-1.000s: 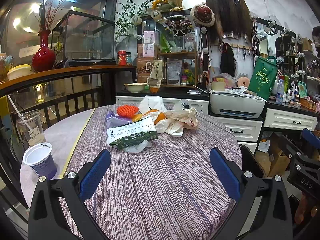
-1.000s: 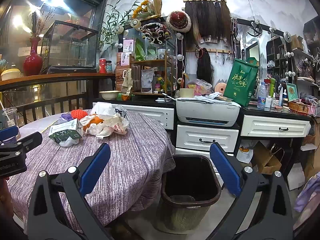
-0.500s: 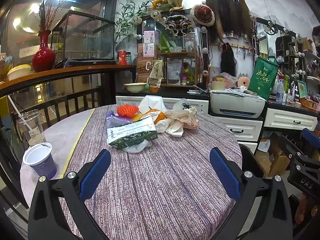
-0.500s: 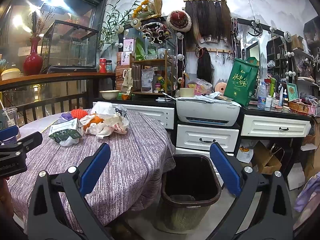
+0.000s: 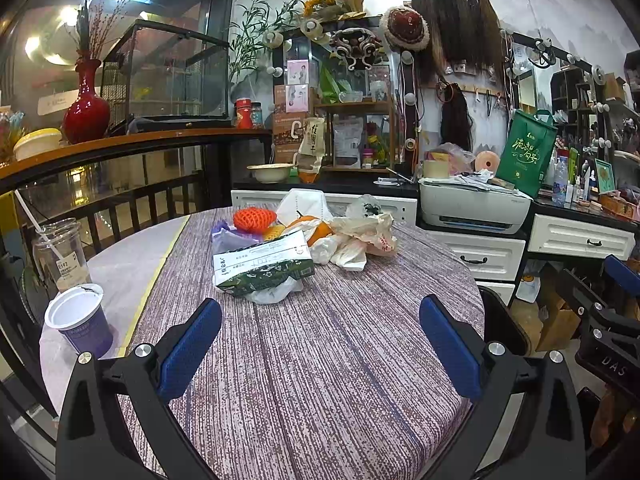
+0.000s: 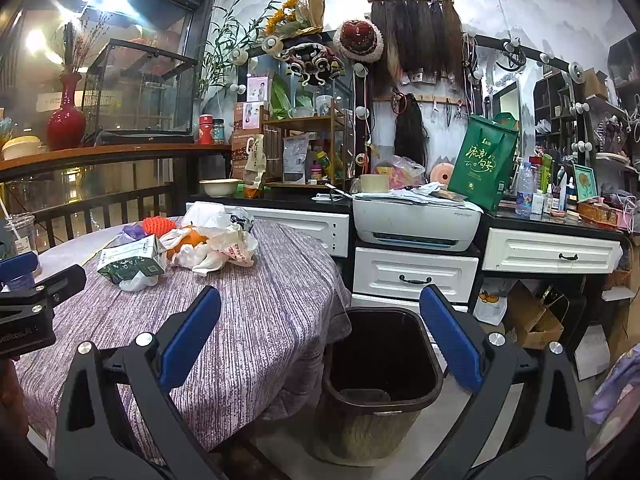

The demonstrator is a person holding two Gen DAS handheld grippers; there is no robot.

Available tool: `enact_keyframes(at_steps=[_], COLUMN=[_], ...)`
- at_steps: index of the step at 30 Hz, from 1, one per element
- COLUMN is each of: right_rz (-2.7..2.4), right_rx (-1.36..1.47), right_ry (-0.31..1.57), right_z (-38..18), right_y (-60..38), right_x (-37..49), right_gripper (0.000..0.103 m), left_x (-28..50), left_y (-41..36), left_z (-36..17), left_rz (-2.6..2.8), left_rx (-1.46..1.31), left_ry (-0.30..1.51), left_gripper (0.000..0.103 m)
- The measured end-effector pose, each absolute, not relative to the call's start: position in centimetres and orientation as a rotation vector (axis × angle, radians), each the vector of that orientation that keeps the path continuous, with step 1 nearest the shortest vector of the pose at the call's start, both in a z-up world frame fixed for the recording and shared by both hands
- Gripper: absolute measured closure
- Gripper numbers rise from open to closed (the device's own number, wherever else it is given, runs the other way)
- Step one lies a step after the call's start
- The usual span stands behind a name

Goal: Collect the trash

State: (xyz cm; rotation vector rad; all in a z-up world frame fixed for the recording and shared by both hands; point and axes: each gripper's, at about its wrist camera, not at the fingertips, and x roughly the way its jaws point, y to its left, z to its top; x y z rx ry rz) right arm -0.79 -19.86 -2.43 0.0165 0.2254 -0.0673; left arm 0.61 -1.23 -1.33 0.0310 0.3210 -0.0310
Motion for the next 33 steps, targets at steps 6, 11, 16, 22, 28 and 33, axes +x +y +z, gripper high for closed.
enact_keyframes(at_steps=[6, 11, 16, 22, 28, 33], right_rz=[-0.064, -0.039, 0.155, 0.412, 0.664, 0.829], right_rx=[0.019, 0.001, -0.096, -0.192, -0.428, -0.618], right_ry=[0.234, 0.267, 0.357, 0.499, 0.564, 0.561], right_z=[-2.5, -3.0, -2.9, -2.7, -1.9, -0.6], right_y=[-19.9, -19.5, -18.1, -14.3, -6.7, -1.0], right_x=[-0.7, 0.5, 4.0, 11.3, 17.3, 20.3], right_gripper=[0.005, 0.005, 0.005, 0.005, 0.006, 0.017], left_x=[0.6, 1.0, 2.2, 3.7, 4.2, 4.3], left_y=[-1.2, -0.6, 1.0, 3.0, 5.0, 5.2], left_z=[-1.3, -1.8, -2.5, -2.1, -2.1, -2.2], left_rz=[-0.031, -0.024, -0.024, -0.006, -0.022, -0.022], left_rx=[0.032, 0.041, 0.036, 0.067, 0.019, 0.032], left_ry=[0.321, 0.331, 0.377, 0.448, 0.503, 0.522], left_gripper=[0.005, 0.005, 0.005, 0.005, 0.005, 0.005])
